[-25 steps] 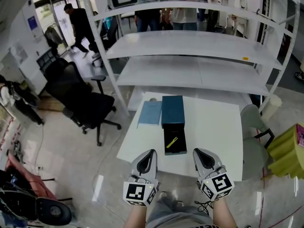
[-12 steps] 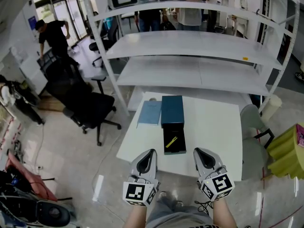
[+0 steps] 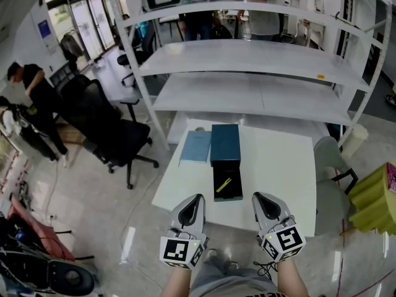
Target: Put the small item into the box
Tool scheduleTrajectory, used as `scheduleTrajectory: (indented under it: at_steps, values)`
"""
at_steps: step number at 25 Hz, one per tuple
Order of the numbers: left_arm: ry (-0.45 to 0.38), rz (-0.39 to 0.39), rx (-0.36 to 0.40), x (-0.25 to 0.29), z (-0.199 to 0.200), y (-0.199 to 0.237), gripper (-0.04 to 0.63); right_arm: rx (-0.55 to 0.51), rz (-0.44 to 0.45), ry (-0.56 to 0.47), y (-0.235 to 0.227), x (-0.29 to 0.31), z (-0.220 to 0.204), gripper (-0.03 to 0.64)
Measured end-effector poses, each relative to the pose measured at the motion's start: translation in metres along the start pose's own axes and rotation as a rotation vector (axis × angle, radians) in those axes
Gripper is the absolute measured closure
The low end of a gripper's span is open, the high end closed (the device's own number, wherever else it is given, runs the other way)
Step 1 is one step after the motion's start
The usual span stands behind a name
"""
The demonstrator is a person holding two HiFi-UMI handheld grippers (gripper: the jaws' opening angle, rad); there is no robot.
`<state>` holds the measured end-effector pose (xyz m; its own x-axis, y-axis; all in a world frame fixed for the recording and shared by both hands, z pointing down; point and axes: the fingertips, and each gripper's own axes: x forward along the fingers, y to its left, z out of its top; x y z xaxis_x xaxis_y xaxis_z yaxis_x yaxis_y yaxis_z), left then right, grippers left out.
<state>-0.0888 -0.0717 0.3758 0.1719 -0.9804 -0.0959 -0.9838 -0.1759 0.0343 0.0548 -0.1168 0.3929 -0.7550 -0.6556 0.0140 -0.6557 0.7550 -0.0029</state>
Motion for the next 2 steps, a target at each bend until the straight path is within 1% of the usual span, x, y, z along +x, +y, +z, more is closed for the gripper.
scheduleTrajectory:
  at_steps: [2]
  values:
    - [-0.004, -0.005, -0.001, 0.0006, -0.0040, 0.0000, 0.577, 0.000, 0.001, -0.002, -0.0007, 0.0008, -0.0001, 0.614]
